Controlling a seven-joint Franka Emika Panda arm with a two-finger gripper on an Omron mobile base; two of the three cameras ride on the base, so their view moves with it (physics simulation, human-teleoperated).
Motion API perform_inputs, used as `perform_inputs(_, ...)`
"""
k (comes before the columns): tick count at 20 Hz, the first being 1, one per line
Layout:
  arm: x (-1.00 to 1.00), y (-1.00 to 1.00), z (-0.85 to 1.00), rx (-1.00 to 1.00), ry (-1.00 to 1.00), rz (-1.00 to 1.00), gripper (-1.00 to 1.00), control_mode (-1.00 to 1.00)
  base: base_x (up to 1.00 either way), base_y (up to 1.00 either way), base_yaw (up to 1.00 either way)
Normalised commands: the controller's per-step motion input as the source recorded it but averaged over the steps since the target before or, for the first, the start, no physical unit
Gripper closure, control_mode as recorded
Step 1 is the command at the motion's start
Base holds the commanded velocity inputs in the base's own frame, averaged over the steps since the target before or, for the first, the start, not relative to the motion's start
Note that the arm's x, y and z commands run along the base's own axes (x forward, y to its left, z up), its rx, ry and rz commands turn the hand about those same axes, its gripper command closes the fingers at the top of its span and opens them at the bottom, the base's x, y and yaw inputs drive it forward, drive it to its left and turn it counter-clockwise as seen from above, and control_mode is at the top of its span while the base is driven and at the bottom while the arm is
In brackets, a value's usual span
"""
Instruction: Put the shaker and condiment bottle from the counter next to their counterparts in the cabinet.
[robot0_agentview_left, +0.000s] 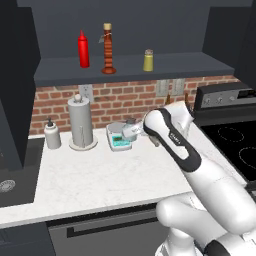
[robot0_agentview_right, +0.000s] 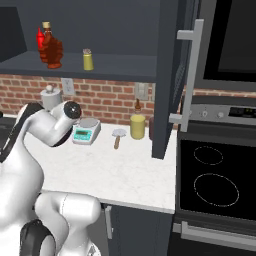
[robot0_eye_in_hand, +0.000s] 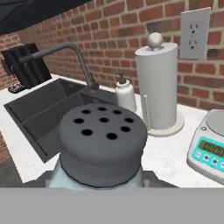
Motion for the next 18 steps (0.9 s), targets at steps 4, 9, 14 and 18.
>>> perform_inputs(4,-0.07,-0.52,0.64,0.00,0.00,-0.44,1.00,-1.00,0.00,0.00,0.00)
perform_inputs(9,0.01,-0.56,0.78,0.00,0.00,-0.41,1.00,-1.00,0.00,0.00,0.00)
perform_inputs(14,0.25,-0.70,0.83,-0.03,-0.03,-0.31,1.00,-1.00,0.00,0.00,0.00)
perform_inputs(18,0.28,-0.65,0.78,-0.14,-0.18,-0.22,1.00,-1.00,0.00,0.00,0.00)
